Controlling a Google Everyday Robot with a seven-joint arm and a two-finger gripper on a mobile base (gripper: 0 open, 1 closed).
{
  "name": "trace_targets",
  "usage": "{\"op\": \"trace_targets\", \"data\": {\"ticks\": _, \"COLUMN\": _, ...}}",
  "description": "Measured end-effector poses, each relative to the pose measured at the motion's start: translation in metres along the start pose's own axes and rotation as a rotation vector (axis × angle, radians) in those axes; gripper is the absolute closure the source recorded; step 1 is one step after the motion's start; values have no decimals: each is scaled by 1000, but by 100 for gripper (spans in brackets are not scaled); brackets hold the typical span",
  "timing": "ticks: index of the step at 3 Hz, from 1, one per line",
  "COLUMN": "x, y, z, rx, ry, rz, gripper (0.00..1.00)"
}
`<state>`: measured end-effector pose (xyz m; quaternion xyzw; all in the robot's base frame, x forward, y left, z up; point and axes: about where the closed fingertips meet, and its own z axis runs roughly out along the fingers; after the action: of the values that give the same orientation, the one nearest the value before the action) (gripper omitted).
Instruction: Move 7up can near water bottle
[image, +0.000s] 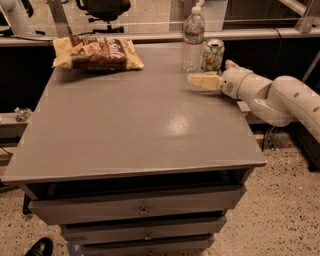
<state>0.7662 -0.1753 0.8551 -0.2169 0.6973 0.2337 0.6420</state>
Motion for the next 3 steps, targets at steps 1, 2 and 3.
{"op": "trace_targets", "data": {"ticks": 1, "x": -9, "y": 14, "z": -16, "rx": -31, "ry": -15, "rz": 5, "gripper": 0}}
{"op": "trace_targets", "data": {"ticks": 2, "x": -25, "y": 35, "z": -48, "rx": -73, "ry": -34, "rz": 5, "gripper": 0}}
{"op": "trace_targets", "data": {"ticks": 3, "x": -42, "y": 57, "z": -92, "rx": -137, "ry": 0, "rz": -25, "gripper": 0}}
